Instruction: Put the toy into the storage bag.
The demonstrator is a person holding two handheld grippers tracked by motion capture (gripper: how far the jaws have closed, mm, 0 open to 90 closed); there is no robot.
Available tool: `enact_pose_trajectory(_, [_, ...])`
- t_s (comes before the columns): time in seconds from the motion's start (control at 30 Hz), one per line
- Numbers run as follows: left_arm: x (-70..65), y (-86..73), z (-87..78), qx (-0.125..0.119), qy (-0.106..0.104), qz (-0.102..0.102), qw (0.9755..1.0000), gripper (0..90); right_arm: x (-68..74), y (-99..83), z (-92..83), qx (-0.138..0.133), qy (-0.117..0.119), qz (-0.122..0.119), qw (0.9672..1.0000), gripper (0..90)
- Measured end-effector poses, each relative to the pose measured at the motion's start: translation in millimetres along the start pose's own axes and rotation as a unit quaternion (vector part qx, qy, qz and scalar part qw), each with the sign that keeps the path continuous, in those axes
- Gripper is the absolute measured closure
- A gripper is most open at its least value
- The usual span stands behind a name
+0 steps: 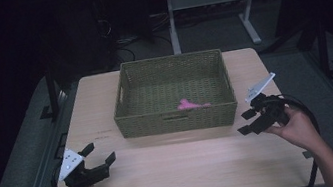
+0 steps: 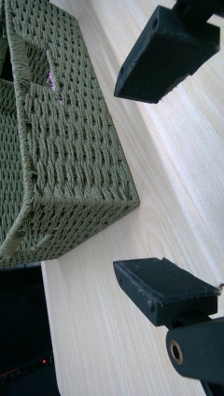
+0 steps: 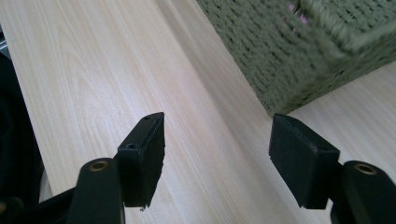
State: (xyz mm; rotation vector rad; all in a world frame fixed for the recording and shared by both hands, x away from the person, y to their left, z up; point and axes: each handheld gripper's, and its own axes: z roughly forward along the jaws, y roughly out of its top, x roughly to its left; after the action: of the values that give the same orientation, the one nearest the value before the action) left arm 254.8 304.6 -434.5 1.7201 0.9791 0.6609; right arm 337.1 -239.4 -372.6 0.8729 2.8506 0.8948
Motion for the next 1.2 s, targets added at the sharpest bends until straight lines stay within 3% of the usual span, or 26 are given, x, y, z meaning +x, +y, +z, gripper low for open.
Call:
enact_pose_trajectory(0.77, [-1.0,-0.6,0.6,0.002,-0.001,0.002,1.0,13.8,9.6,-46.4,26.0,-0.024,-0.003,0.029,0.9993,31.5])
enact_pose_trajectory(1.13, [-2.5,-0.8,3.3,0.007,-0.003,0.003,1.0,13.8,19.6,-59.1,31.7,-0.033,-0.014,0.032,0.9988,29.9])
enact_pose_trajectory(1.17, [-2.5,-0.7,3.6,0.008,-0.004,0.004,1.0,13.8,23.3,-62.4,33.1,-0.039,-0.028,0.022,0.9986,29.9])
enact_pose_trajectory(1.2, [-2.6,-0.7,3.9,0.008,-0.004,0.003,1.0,13.8,24.7,-63.5,33.3,-0.042,-0.027,0.025,0.9984,29.9])
